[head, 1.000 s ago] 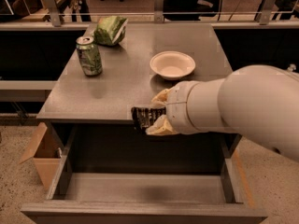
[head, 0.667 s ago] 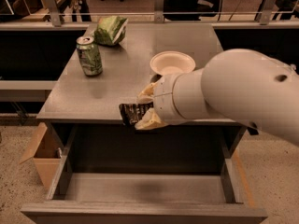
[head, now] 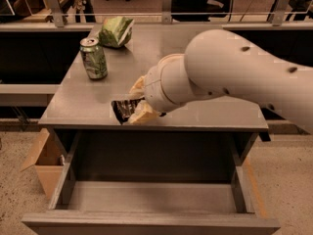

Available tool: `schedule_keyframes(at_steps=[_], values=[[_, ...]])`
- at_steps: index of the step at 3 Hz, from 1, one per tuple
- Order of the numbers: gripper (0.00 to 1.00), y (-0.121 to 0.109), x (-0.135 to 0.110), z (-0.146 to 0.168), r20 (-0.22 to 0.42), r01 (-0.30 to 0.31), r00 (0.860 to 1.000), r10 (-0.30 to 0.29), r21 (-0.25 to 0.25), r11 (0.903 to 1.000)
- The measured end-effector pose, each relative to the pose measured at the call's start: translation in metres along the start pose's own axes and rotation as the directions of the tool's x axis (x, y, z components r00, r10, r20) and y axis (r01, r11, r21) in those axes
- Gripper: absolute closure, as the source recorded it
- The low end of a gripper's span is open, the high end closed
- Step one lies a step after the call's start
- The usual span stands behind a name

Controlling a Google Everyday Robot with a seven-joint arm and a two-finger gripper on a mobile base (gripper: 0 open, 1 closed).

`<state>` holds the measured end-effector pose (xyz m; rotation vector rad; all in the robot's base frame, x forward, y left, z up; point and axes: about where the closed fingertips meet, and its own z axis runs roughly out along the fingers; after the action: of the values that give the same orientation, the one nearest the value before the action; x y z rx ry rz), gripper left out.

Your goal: Pick rxbar chocolate from top drawer and place on counter

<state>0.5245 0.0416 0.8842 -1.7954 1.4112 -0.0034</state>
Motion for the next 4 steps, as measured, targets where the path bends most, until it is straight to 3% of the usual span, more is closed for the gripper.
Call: schedule_keyframes(at_steps=[2,3,4], values=[[1.00,-0.028,-0.012,0.037,0.045,0.009,0.999,-0.007,-0.048,0.9988],[0.82,-0.027,-0.013,0.035,0.045,0.011,0.999,-0.009,-0.045,0.9989],[0.58,-0.028,-0.014,0.034,0.046,0.013,0.999,-0.011,-0.043,0.9990]])
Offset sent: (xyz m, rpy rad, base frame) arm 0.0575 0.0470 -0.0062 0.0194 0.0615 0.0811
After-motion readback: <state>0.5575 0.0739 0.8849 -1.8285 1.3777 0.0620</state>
